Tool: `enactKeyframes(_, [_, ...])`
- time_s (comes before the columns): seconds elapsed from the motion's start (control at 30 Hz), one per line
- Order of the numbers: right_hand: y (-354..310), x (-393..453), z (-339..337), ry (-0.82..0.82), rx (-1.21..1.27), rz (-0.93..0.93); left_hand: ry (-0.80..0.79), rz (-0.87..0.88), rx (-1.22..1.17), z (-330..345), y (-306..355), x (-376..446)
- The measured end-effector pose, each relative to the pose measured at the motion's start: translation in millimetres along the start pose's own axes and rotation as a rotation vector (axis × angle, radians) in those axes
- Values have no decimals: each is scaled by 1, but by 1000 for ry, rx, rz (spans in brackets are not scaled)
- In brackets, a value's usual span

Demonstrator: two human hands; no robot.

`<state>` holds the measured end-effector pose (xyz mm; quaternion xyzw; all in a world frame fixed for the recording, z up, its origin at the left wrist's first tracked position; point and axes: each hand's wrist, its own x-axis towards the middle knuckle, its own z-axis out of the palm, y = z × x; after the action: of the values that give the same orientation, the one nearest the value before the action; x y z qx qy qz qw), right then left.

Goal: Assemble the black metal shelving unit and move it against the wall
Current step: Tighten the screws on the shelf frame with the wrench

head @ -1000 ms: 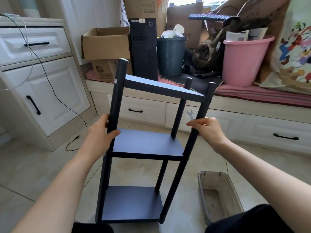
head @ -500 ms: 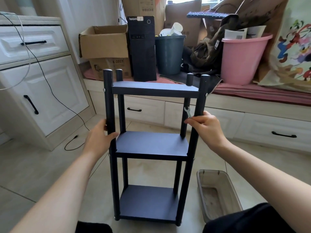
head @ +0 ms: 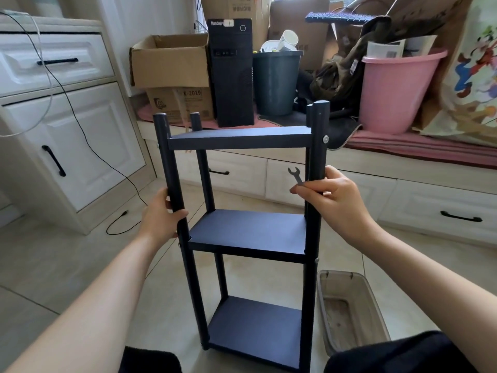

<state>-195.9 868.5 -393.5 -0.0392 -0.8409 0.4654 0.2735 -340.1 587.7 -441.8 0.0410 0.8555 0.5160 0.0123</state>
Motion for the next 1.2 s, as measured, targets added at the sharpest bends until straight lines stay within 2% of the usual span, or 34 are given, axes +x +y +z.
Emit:
enactKeyframes(0.23, [-21,1,1,-111,142,-103,20,-74,107,-4,6,2])
enactKeyframes(0.43, [-31,9,7,-133,256,-122,34,-13,165,-8,11,-9])
enactKeyframes(0.6, [-39,16,17,-157,282,-113,89,80,201,0,41,-36])
enactKeyframes(0.7, [-42,19,25,-189,319,-123,-114,98,-4,13,59,-59])
enactKeyframes(0.8, [-46,23,32,-237,390,-113,-390,114,-14,28,68,-75])
enactKeyframes(0.9, [-50,28,38,-279,482,-88,-545,118,-23,38,68,-80])
enactKeyframes(1.0, [-53,32,46,-287,595,-69,-577,106,-65,42,66,-81])
enactKeyframes(1.1, [-53,35,54,-283,685,-55,-520,113,-87,50,65,-81])
enactKeyframes(1.2, [-56,36,62,-293,725,-42,-447,97,-233,57,64,-82])
